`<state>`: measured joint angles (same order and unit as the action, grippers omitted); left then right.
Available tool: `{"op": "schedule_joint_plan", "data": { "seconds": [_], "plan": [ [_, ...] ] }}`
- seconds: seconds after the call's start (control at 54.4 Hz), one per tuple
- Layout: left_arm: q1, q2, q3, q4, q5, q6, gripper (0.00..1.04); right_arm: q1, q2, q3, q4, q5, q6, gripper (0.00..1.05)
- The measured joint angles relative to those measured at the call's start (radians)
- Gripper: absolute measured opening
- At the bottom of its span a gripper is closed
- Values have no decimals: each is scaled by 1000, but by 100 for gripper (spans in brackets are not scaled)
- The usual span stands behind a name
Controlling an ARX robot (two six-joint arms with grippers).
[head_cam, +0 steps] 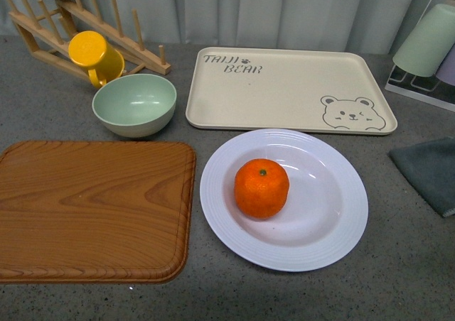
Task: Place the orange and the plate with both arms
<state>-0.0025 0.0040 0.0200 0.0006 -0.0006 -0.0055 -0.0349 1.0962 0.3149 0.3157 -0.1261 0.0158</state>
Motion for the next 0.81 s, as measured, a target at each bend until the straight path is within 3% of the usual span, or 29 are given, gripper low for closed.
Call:
{"op": "schedule_joint_plan", "data": {
  "seconds": [0.202, 0.441, 0.809],
  "plan": [
    [0, 0, 0, 0, 0, 0, 98, -7, 467, 225, -130, -230, 163, 96],
    [0, 0, 0, 0, 0, 0, 98, -60, 728, 376, -239, -450, 286, 96],
    [0, 0, 0, 0, 0, 0, 98, -23, 955, 504, -269, -585, 380, 96]
  ]
}}
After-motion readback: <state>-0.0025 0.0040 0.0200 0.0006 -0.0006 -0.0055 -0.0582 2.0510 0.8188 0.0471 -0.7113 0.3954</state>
